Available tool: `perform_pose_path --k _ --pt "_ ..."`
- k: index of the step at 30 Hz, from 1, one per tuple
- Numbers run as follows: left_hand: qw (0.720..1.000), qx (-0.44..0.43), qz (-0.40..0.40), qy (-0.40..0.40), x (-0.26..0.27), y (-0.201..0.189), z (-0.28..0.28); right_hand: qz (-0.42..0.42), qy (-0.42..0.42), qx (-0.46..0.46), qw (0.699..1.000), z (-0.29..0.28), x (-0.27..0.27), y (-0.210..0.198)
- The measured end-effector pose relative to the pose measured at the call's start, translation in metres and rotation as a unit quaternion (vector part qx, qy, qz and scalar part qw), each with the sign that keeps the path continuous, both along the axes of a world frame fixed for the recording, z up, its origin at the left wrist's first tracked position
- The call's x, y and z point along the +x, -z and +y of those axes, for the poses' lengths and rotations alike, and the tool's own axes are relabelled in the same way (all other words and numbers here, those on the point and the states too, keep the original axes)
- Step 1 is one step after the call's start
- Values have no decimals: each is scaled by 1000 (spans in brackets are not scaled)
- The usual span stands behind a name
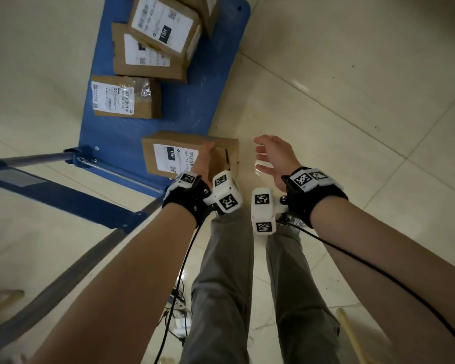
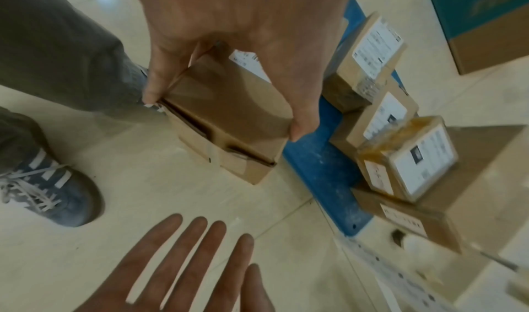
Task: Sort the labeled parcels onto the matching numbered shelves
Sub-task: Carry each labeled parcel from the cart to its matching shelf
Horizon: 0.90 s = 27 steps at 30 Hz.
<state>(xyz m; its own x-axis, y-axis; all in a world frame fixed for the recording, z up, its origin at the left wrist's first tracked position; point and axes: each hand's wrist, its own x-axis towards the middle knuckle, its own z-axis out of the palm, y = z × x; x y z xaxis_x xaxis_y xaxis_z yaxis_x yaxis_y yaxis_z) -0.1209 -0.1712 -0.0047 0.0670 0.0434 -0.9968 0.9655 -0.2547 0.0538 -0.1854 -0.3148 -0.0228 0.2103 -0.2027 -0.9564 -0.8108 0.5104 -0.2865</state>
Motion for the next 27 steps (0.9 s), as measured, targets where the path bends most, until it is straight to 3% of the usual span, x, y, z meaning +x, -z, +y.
perform_pose_path --k 5,8,13,23,27 --pt "999 -34 22 -2 -29 -22 -28 0 5 46 999 -32 -36 -21" --pt "996 -32 51 62 -42 -27 -42 -4 41 74 996 -55 -57 -34" --pt "981 -110 80 138 -57 -37 -76 -23 146 150 978 -91 -90 -46" --pt "903 -213 26 372 -86 -66 -156 -114 261 156 946 -143 -160 -68" --pt "884 -223 -7 410 -94 -82 -168 -113 295 111 942 -147 -179 -86"
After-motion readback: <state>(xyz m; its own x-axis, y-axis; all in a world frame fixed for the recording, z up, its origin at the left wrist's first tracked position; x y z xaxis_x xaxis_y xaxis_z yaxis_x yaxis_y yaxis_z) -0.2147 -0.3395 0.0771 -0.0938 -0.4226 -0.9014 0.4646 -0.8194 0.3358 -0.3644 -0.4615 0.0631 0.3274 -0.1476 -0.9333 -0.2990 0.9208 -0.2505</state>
